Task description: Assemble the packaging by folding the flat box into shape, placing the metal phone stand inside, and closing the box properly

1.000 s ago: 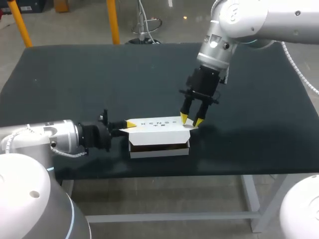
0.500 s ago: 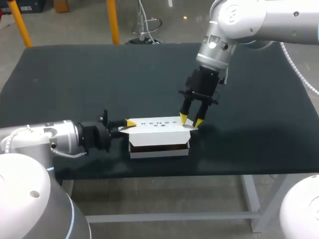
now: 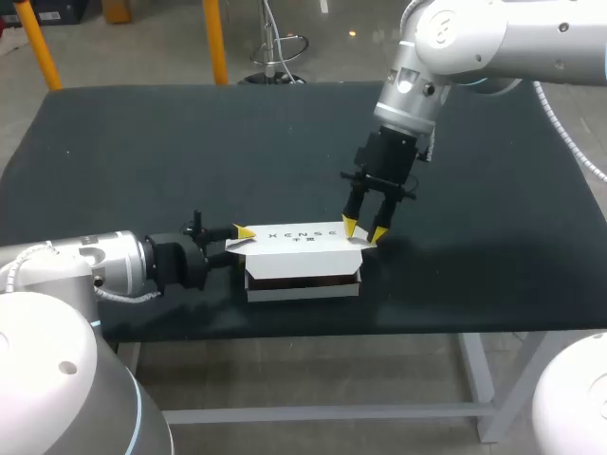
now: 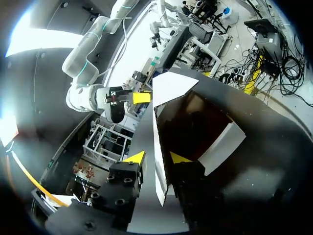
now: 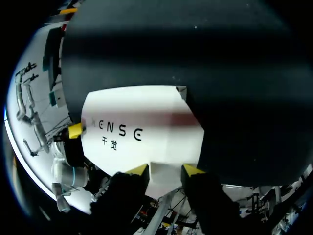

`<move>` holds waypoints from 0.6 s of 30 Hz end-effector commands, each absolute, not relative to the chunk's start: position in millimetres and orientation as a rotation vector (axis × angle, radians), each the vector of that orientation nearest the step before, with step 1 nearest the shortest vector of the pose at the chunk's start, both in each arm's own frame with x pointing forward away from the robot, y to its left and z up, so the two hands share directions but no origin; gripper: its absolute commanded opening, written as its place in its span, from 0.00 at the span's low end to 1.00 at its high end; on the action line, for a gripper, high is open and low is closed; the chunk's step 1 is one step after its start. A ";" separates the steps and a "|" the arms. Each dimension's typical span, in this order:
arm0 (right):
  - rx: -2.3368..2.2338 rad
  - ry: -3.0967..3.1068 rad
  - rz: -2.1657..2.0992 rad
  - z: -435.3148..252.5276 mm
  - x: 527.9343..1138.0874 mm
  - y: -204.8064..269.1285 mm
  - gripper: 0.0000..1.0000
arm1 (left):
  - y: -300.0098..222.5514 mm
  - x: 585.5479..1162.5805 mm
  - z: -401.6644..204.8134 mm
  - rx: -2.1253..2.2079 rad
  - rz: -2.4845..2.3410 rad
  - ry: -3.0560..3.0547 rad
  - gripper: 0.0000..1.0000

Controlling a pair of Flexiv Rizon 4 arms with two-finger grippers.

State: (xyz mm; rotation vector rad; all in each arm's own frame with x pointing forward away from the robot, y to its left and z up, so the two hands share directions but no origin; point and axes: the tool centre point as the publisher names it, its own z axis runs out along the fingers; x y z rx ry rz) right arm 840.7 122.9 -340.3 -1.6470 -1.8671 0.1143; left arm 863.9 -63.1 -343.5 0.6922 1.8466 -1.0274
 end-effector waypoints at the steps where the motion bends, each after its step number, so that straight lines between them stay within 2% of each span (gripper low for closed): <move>1: -1.644 -1.865 0.112 -340.8 841.7 122.9 0.47 | -52.7 853.7 -340.2 0.680 -0.997 1.850 0.35; 13: -1.644 -1.870 0.101 -341.8 840.6 124.4 0.47 | -8.3 837.3 -328.6 0.563 -0.874 1.968 0.45; 14: -1.644 -1.870 0.100 -342.0 840.4 124.6 0.47 | -4.5 836.0 -325.9 0.554 -0.864 1.991 0.50; 17: -1.645 -1.872 0.096 -342.7 839.6 125.4 0.47 | 2.9 834.2 -319.3 0.511 -0.828 2.063 0.96; 18: -1.646 -1.872 0.095 -343.1 839.4 125.6 0.47 | 5.9 833.7 -316.6 0.498 -0.822 2.093 1.00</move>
